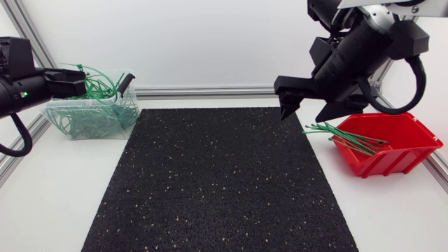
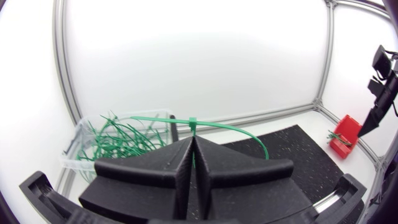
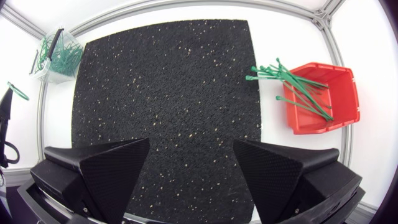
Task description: Take a green cable tie from the red box, thread the tail through the head to close it, then place it in the transparent bin on the left.
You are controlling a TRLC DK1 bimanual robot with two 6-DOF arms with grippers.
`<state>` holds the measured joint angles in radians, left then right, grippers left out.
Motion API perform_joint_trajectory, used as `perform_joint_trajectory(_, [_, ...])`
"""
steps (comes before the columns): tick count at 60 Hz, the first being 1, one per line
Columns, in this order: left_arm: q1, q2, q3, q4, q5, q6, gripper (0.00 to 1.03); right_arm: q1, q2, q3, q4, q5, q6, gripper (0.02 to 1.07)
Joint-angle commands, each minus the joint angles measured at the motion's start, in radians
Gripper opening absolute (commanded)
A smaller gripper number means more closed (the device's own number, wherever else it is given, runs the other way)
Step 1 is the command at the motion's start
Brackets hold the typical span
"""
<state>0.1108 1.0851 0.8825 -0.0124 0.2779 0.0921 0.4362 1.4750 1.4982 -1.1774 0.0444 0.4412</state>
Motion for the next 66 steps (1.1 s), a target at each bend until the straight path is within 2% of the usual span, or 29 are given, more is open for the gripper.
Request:
perform_joint_trajectory(1, [0.063, 0.090, 0.098, 0.032, -0.006, 0.040, 0.04, -0.007, -0.055, -0.052, 0.033, 0.054, -0.032, 1.01])
perform_joint_trajectory(4, [0.084, 0.127, 0.133, 0.055, -0.014, 0.044, 0.04, -0.008, -0.078, -0.073, 0.059, 0.080, -0.044, 1.01])
perform_joint_trajectory(7, [0.112, 0.191, 0.176, 0.140, -0.042, 0.060, 0.04, -0.014, -0.104, -0.098, 0.084, 0.107, -0.056, 1.01])
perform_joint_trajectory(14, [0.135, 0.315, 0.291, 0.181, -0.085, 0.097, 0.04, -0.024, -0.170, -0.177, 0.182, 0.193, -0.105, 1.01])
perform_joint_trajectory(24, [0.155, 0.466, 0.421, 0.221, -0.132, 0.116, 0.04, -0.062, -0.226, -0.228, 0.223, 0.212, -0.139, 1.01])
perform_joint_trajectory(37, [0.161, 0.595, 0.513, 0.256, -0.177, 0.161, 0.04, -0.093, -0.262, -0.263, 0.236, 0.212, -0.151, 1.01])
perform_joint_trajectory(39, [0.162, 0.605, 0.521, 0.252, -0.177, 0.161, 0.09, -0.093, -0.263, -0.268, 0.236, 0.210, -0.151, 1.01])
perform_joint_trajectory(41, [0.165, 0.621, 0.523, 0.250, -0.177, 0.166, 0.27, -0.093, -0.269, -0.277, 0.236, 0.210, -0.151, 1.01])
perform_joint_trajectory(44, [0.165, 0.630, 0.515, 0.242, -0.177, 0.172, 0.60, -0.091, -0.277, -0.285, 0.236, 0.210, -0.150, 1.01])
perform_joint_trajectory(47, [0.167, 0.639, 0.516, 0.232, -0.177, 0.175, 0.99, -0.088, -0.286, -0.291, 0.236, 0.210, -0.150, 1.01])
perform_joint_trajectory(66, [0.175, 0.641, 0.493, 0.189, -0.181, 0.178, 1.00, -0.080, -0.317, -0.317, 0.237, 0.210, -0.141, 1.01])
